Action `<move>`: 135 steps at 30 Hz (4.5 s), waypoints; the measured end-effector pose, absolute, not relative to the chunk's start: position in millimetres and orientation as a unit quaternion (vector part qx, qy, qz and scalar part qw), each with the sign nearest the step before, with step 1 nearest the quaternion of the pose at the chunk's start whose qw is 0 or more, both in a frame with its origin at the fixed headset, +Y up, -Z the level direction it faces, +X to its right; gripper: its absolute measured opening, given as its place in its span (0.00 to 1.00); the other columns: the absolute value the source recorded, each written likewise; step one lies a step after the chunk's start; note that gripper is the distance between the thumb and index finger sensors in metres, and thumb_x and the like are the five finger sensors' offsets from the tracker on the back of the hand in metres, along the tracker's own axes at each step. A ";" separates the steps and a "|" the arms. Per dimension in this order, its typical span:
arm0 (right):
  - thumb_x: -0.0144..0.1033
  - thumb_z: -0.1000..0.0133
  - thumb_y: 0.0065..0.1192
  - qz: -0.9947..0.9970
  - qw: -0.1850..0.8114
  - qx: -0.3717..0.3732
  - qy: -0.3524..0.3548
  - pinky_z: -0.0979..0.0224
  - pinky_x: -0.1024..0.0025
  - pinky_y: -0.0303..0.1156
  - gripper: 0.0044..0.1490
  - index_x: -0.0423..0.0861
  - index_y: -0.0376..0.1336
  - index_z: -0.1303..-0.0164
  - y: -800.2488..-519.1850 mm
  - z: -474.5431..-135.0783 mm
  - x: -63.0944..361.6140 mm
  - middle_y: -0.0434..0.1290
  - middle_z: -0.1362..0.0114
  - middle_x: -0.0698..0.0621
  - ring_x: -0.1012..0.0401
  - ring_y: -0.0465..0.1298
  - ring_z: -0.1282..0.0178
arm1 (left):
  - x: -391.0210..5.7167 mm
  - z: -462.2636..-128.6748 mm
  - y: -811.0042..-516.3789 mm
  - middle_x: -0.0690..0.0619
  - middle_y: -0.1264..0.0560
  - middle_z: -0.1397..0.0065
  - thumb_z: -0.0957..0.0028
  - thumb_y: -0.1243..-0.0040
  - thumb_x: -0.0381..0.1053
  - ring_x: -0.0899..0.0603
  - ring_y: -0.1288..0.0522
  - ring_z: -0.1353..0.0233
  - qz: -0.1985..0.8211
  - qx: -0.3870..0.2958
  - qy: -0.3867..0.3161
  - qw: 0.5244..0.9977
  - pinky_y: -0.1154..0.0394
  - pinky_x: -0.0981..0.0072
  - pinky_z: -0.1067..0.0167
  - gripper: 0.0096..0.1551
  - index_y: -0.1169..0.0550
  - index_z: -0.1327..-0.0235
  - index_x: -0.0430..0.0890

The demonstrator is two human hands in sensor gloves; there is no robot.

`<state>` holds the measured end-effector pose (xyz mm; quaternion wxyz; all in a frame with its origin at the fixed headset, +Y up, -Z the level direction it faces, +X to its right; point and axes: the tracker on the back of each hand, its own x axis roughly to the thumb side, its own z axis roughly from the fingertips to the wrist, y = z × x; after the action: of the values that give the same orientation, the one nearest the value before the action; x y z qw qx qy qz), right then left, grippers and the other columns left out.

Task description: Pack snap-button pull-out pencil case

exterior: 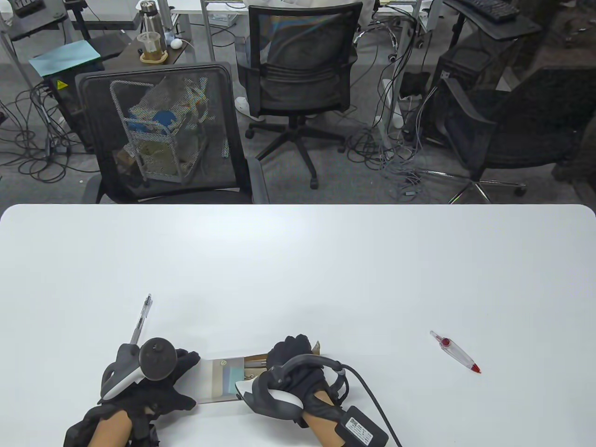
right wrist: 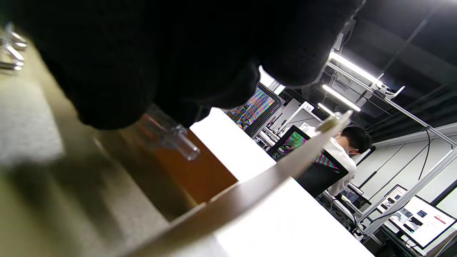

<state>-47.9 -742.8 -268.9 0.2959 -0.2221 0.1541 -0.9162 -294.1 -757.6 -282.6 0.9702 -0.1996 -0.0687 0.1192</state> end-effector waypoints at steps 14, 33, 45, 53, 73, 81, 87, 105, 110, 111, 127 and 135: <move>0.58 0.59 0.72 -0.952 0.140 -0.236 0.138 0.41 0.73 0.80 0.32 0.67 0.69 0.43 -699.7 -266.7 1.9 0.80 0.36 0.66 0.72 0.80 0.50 | -294.3 -282.6 -757.9 0.60 0.36 0.16 0.73 0.19 0.63 0.43 0.36 0.14 0.119 -0.199 -0.068 0.970 0.49 0.33 0.18 0.57 0.32 0.24 0.63; 0.59 0.59 0.73 -0.959 0.107 0.256 -0.053 0.42 0.74 0.79 0.48 0.64 0.59 0.27 -747.0 -318.6 273.1 0.68 0.19 0.59 0.72 0.79 0.50 | -293.9 -282.5 -758.0 0.60 0.36 0.15 0.73 0.19 0.63 0.43 0.36 0.14 0.119 -0.202 -0.064 0.970 0.49 0.33 0.18 0.57 0.32 0.24 0.63; 0.53 0.57 0.67 -0.952 0.084 0.288 -0.056 0.46 0.75 0.79 0.35 0.60 0.66 0.36 -760.8 -325.8 287.1 0.75 0.30 0.59 0.73 0.78 0.56 | -294.0 -282.3 -758.7 0.60 0.37 0.15 0.73 0.19 0.63 0.43 0.36 0.14 0.120 -0.201 -0.065 0.970 0.49 0.33 0.18 0.57 0.33 0.24 0.63; 0.54 0.57 0.66 -0.963 0.103 0.247 -0.008 0.47 0.75 0.80 0.36 0.59 0.66 0.37 -756.4 -320.4 272.8 0.76 0.32 0.59 0.74 0.78 0.57 | -294.1 -282.3 -758.8 0.60 0.37 0.15 0.73 0.19 0.63 0.43 0.36 0.14 0.121 -0.202 -0.064 0.970 0.49 0.33 0.18 0.57 0.33 0.24 0.64; 0.56 0.59 0.68 -0.973 0.077 -0.194 0.098 0.42 0.74 0.79 0.36 0.63 0.66 0.38 -697.3 -265.3 -4.3 0.77 0.32 0.63 0.72 0.80 0.50 | -294.4 -282.5 -759.6 0.60 0.37 0.15 0.73 0.20 0.63 0.43 0.36 0.14 0.122 -0.201 -0.066 0.970 0.49 0.33 0.18 0.57 0.33 0.24 0.64; 0.54 0.60 0.70 -0.970 0.104 -0.219 -0.013 0.40 0.73 0.79 0.36 0.63 0.68 0.38 -733.0 -276.8 -25.6 0.78 0.32 0.62 0.71 0.81 0.48 | -294.5 -282.6 -759.7 0.60 0.37 0.15 0.73 0.19 0.63 0.43 0.36 0.14 0.122 -0.202 -0.066 0.970 0.49 0.33 0.18 0.57 0.33 0.24 0.63; 0.54 0.61 0.73 -0.971 0.106 -0.216 -0.019 0.41 0.72 0.80 0.35 0.63 0.70 0.40 -740.2 -279.5 -28.1 0.79 0.34 0.62 0.71 0.81 0.49 | -294.4 -282.4 -759.7 0.60 0.37 0.15 0.73 0.19 0.63 0.43 0.36 0.14 0.121 -0.201 -0.066 0.970 0.49 0.33 0.18 0.57 0.32 0.24 0.63; 0.61 0.57 0.68 -0.970 0.022 -0.216 0.106 0.33 0.68 0.78 0.38 0.66 0.65 0.34 -698.7 -266.0 18.4 0.72 0.24 0.63 0.68 0.79 0.36 | -295.1 -282.5 -760.0 0.60 0.37 0.15 0.73 0.20 0.63 0.43 0.37 0.13 0.122 -0.201 -0.067 0.970 0.49 0.33 0.18 0.57 0.33 0.24 0.64; 0.67 0.56 0.63 -0.978 -0.021 -0.140 0.151 0.24 0.58 0.72 0.45 0.65 0.58 0.26 -687.9 -267.9 70.4 0.66 0.18 0.59 0.63 0.75 0.27 | -295.3 -282.8 -759.9 0.60 0.37 0.15 0.73 0.20 0.63 0.43 0.37 0.13 0.124 -0.203 -0.067 0.969 0.49 0.33 0.18 0.57 0.33 0.24 0.64; 0.68 0.55 0.62 -0.979 -0.026 -0.127 0.156 0.22 0.55 0.70 0.47 0.64 0.56 0.24 -689.9 -268.2 79.0 0.65 0.17 0.59 0.62 0.74 0.26 | -295.3 -282.7 -759.9 0.60 0.37 0.15 0.73 0.20 0.63 0.43 0.37 0.13 0.124 -0.203 -0.066 0.969 0.49 0.33 0.18 0.57 0.33 0.24 0.64; 0.74 0.55 0.55 -0.984 -0.024 -0.084 0.158 0.18 0.36 0.55 0.56 0.61 0.45 0.18 -723.5 -270.8 115.8 0.51 0.10 0.53 0.51 0.58 0.13 | -314.7 -289.1 -729.9 0.58 0.42 0.12 0.73 0.20 0.65 0.40 0.46 0.10 0.189 -0.171 -0.039 0.966 0.54 0.34 0.17 0.62 0.37 0.20 0.62; 0.73 0.54 0.55 -0.982 -0.020 -0.087 0.164 0.18 0.36 0.54 0.56 0.61 0.45 0.18 -723.2 -269.2 113.9 0.50 0.10 0.53 0.51 0.58 0.13 | -362.0 -336.9 -705.0 0.56 0.42 0.14 0.67 0.22 0.63 0.39 0.47 0.11 0.135 -0.129 0.209 0.960 0.53 0.36 0.17 0.57 0.36 0.21 0.58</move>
<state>113.9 -723.2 -269.2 -0.0197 -0.0873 0.1644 -0.9823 -362.0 -705.0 -336.9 0.9598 -0.1293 0.2091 0.1353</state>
